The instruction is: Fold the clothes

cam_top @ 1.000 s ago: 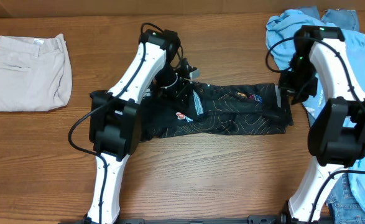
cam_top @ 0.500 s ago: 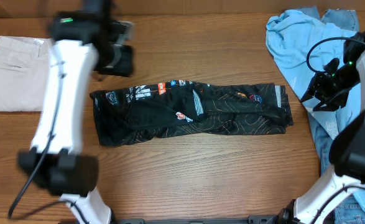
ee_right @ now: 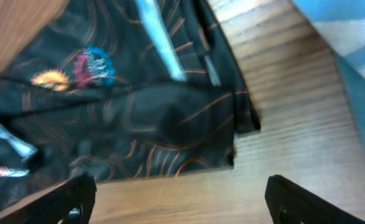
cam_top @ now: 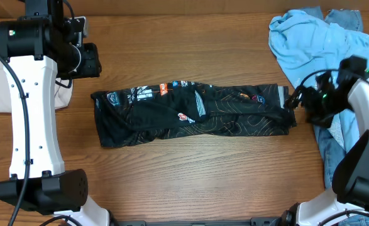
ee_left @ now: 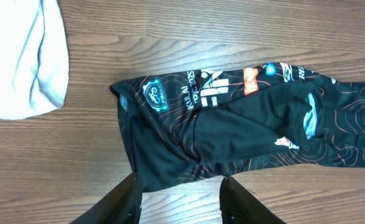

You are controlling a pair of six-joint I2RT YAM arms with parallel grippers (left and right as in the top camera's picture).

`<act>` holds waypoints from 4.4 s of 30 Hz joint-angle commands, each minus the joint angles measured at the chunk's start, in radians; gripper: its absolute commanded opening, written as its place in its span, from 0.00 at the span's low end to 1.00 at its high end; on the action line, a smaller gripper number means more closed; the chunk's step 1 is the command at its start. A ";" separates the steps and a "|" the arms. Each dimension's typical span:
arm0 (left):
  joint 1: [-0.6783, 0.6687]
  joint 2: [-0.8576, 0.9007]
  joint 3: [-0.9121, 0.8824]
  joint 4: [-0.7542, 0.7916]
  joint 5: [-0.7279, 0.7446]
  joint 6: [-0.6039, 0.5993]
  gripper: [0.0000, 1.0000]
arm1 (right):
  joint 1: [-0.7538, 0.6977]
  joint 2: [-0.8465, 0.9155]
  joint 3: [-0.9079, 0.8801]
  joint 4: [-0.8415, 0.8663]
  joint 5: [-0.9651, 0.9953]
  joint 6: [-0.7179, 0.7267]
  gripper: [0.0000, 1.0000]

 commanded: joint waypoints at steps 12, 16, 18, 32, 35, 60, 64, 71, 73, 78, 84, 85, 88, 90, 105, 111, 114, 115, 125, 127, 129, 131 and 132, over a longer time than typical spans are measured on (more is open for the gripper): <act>-0.010 -0.010 0.005 0.002 -0.006 -0.021 0.45 | 0.017 0.050 -0.175 0.320 -0.018 0.030 1.00; -0.010 -0.010 0.005 0.002 -0.006 -0.021 0.45 | 0.029 0.109 -0.176 0.360 -0.008 0.030 1.00; -0.010 -0.010 0.005 0.002 -0.006 -0.021 0.46 | 0.039 0.141 -0.175 0.370 -0.013 0.030 1.00; -0.010 -0.010 0.005 0.005 -0.006 -0.020 0.50 | 0.145 0.206 -0.174 0.374 0.069 0.023 0.35; -0.010 -0.010 0.005 0.005 -0.006 -0.020 0.50 | 0.130 0.206 -0.174 0.378 0.069 0.031 0.08; 0.008 -0.009 0.005 0.005 -0.059 -0.025 0.59 | 0.305 0.097 0.291 -0.087 0.174 0.103 0.04; 0.008 -0.009 0.005 0.001 -0.068 -0.025 0.59 | 0.425 0.097 0.291 -0.091 0.199 0.153 0.04; 0.008 -0.010 0.005 -0.005 -0.070 -0.025 0.60 | 0.630 0.098 0.291 -0.009 0.200 0.211 0.04; 0.008 -0.010 0.005 -0.008 -0.070 -0.025 0.61 | 0.686 0.103 0.290 0.026 0.215 0.252 0.04; 0.008 -0.009 0.005 -0.013 -0.057 -0.025 0.63 | 0.800 0.150 0.290 0.117 0.220 0.279 0.04; 0.008 -0.009 0.005 -0.016 -0.036 -0.024 0.64 | 0.884 0.213 0.290 0.193 0.220 0.282 0.04; 0.008 -0.009 0.005 -0.017 -0.036 -0.024 0.64 | 0.894 0.222 0.290 0.196 0.220 0.282 0.04; 0.008 -0.010 0.005 -0.018 -0.036 -0.024 0.64 | 0.916 0.250 0.290 0.205 0.221 0.282 0.04; 0.008 -0.010 0.005 -0.017 -0.036 -0.024 0.64 | 0.924 0.265 0.290 0.210 0.217 0.282 0.07; 0.008 -0.009 0.005 -0.014 -0.036 -0.024 0.64 | 0.933 0.270 0.290 0.320 0.082 0.247 0.33; 0.008 -0.010 0.005 -0.014 -0.036 -0.024 0.64 | 0.933 0.270 0.290 0.329 -0.016 0.150 0.34; 0.008 -0.009 0.005 -0.014 -0.036 -0.024 0.64 | 0.930 0.270 0.291 0.345 -0.016 0.148 0.34; 0.008 -0.009 0.005 -0.014 -0.036 -0.024 0.64 | 0.929 0.270 0.293 0.348 -0.020 0.140 0.35; 0.008 -0.009 0.005 -0.014 -0.036 -0.024 0.65 | 0.880 0.260 0.369 0.239 -0.040 0.072 0.40; 0.008 -0.010 0.005 -0.013 -0.036 -0.024 0.65 | 0.866 0.240 0.382 0.207 0.058 0.103 0.39; 0.008 -0.010 0.005 -0.012 -0.036 -0.024 0.65 | 0.852 0.209 0.385 0.190 0.140 0.138 0.40; 0.008 -0.010 0.005 -0.012 -0.036 -0.024 0.66 | 0.840 0.191 0.384 0.159 0.231 0.206 0.40; 0.008 -0.010 0.005 -0.013 -0.036 -0.024 0.65 | 0.832 0.190 0.384 0.133 0.267 0.239 0.40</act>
